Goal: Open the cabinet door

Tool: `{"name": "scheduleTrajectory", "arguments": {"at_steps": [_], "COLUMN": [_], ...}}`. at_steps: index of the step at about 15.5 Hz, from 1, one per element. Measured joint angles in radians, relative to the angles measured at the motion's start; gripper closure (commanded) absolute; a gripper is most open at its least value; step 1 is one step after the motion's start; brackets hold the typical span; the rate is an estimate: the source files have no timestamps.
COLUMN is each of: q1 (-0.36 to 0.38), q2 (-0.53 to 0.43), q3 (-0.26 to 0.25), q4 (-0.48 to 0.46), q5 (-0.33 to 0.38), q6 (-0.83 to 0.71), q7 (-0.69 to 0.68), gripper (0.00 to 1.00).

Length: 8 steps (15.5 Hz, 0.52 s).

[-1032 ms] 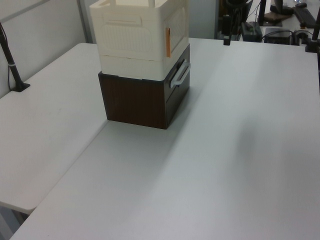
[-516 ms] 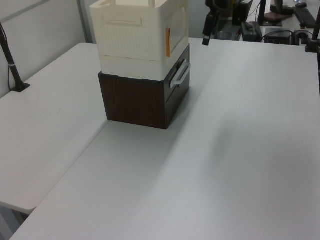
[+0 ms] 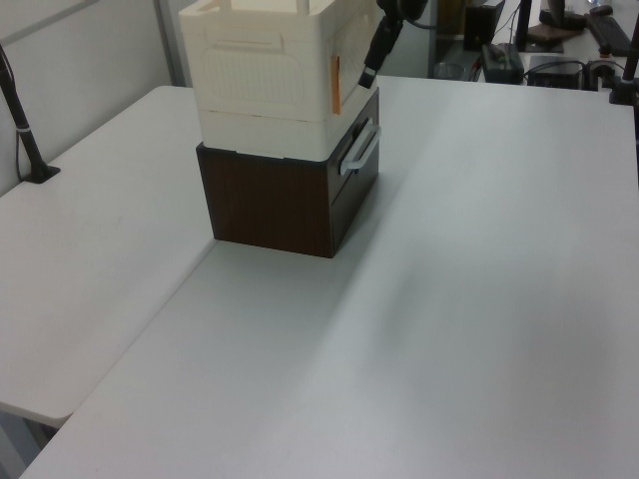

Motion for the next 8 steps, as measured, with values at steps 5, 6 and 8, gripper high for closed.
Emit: {"name": "scheduleTrajectory", "arguments": {"at_steps": [5, 6, 8], "q1": [0.001, 0.001, 0.001], "q2": [0.020, 0.020, 0.021], "q3": [0.000, 0.000, 0.000], "q4": [0.001, 0.001, 0.003], "q5": [0.000, 0.000, 0.000], "q6": [0.100, 0.104, 0.105], "q7": [0.010, 0.010, 0.010], "gripper": [0.16, 0.16, 0.18]}}
